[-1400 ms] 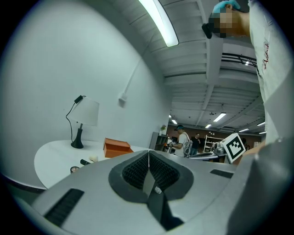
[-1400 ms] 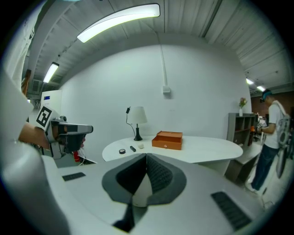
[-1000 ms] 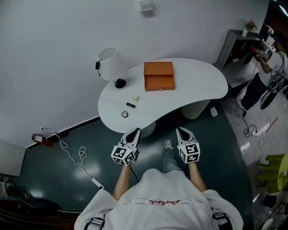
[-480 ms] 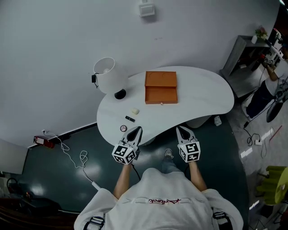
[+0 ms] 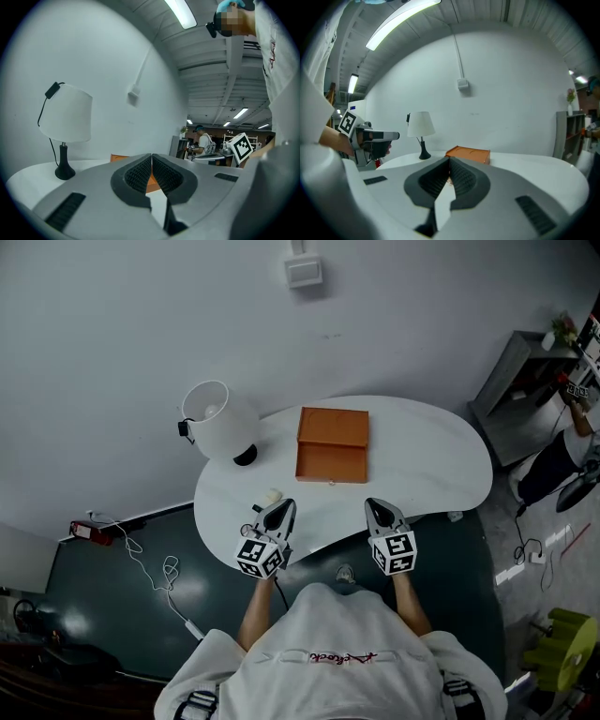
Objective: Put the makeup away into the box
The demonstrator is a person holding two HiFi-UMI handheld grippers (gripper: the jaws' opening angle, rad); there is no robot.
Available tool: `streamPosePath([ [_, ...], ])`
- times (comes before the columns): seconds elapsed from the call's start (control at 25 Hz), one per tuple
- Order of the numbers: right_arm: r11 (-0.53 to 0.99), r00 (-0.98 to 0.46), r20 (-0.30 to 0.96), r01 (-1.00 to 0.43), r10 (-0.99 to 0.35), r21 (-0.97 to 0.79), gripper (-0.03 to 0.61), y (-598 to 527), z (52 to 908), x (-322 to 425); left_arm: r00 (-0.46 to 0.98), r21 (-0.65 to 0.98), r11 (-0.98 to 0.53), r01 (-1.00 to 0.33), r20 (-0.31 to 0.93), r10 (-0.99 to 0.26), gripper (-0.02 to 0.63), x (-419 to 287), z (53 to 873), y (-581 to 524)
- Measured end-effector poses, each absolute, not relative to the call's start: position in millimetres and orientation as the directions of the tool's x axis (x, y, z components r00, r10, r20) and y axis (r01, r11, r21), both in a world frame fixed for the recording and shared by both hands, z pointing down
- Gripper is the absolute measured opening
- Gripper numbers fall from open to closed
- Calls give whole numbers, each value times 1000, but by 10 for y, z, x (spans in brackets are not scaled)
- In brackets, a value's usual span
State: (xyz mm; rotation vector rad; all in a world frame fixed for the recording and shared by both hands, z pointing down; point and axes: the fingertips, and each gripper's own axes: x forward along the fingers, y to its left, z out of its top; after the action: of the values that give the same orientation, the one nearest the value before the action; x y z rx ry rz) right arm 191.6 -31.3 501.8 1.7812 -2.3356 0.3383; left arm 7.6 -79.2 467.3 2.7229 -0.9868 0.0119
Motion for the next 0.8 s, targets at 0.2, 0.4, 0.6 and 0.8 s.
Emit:
streamPosePath([
  [0.2,269,-285,298,-959,-911,-93,20,-543,5146,1992,760,241,-723,-647,127,-637,12,171,4822,-902],
  [0.4,292,-313,333,-950,-889,-114,20,-638,5322,1918,743,260,-699,-666,153,-651,12,116,4960,-1018],
  [0.6,296,-317,355,-948,-880,-113,20,-737,5386,1842,742,279,-691,-667,164,-650,12,56,5057,-1114],
  [0.8,305,-325,364,-946,-873,-111,20,-847,5378,1771,738,285,-684,-671,172,-652,12,-27,5082,-1193],
])
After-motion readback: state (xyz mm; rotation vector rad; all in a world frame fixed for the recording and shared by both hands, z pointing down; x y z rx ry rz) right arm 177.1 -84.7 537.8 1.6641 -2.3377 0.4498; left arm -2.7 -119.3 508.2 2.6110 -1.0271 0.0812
